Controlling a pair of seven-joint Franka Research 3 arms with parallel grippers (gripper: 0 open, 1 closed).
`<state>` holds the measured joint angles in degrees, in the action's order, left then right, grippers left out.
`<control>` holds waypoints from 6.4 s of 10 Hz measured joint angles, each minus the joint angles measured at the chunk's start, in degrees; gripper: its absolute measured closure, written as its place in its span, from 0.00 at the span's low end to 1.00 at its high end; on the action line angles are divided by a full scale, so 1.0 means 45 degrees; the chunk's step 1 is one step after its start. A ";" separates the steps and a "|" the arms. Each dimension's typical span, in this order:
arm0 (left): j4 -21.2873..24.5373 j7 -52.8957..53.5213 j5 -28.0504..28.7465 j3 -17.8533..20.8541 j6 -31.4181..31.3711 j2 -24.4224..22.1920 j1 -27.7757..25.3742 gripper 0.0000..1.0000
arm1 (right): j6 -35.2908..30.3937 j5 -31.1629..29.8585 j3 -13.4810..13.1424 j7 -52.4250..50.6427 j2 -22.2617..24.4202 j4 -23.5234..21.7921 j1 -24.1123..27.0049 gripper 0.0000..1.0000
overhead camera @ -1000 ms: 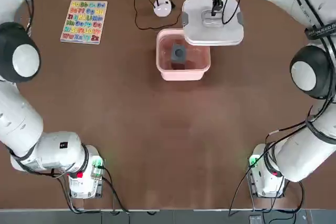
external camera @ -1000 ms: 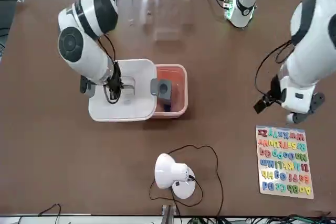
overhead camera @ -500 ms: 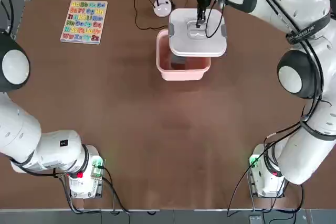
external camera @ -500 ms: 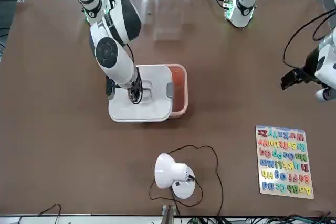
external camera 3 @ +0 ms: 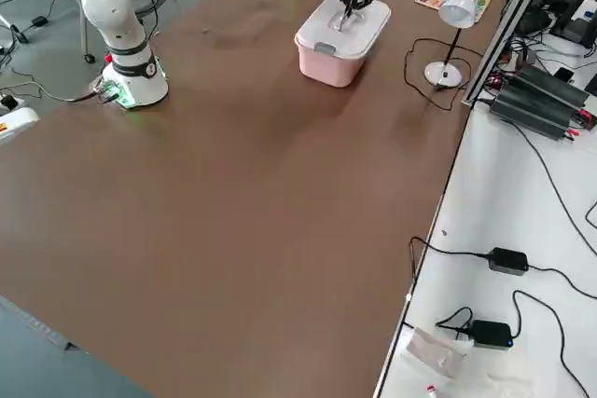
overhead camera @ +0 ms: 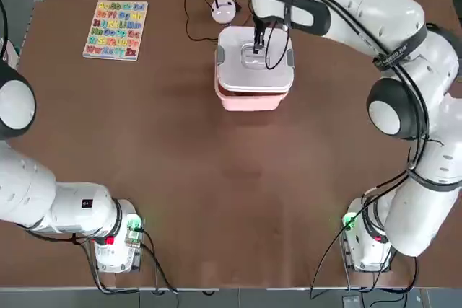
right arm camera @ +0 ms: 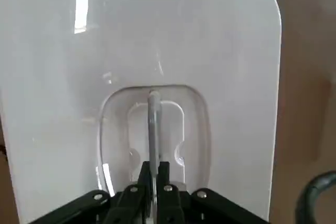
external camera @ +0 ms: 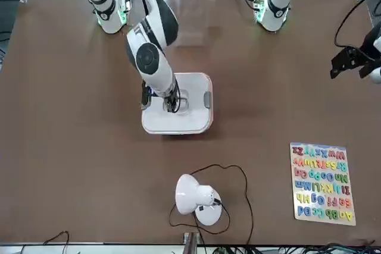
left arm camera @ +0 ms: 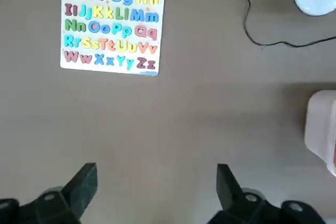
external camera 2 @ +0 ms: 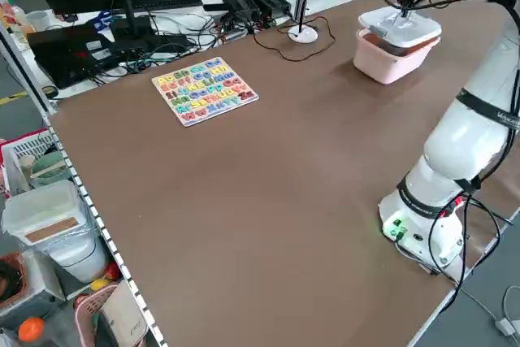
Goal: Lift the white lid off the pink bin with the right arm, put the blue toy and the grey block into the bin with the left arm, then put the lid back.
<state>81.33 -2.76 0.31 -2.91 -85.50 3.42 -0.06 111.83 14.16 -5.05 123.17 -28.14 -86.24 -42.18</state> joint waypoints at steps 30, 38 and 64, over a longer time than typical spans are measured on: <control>0.0115 -0.0071 -0.0086 0.0062 -0.0025 0.0322 0.0007 0.00 | 0.0143 -0.0001 -0.0057 0.0789 -0.0641 0.0019 -0.0381 0.50; 0.0123 -0.0134 0.0690 -0.0282 -0.0588 0.0329 0.0161 0.00 | -0.1098 -0.0598 -0.0250 -0.0580 -0.0453 0.1039 -0.0246 0.00; 0.0140 -0.0130 0.0287 -0.0232 -0.0570 0.0347 -0.0026 0.00 | -0.8309 -0.2680 -0.0309 -2.7527 0.6048 0.0764 0.8925 0.00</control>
<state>81.96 -3.35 1.60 -3.95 -88.06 4.98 -0.18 74.44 2.10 -6.44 -0.70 -0.92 -82.80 -2.02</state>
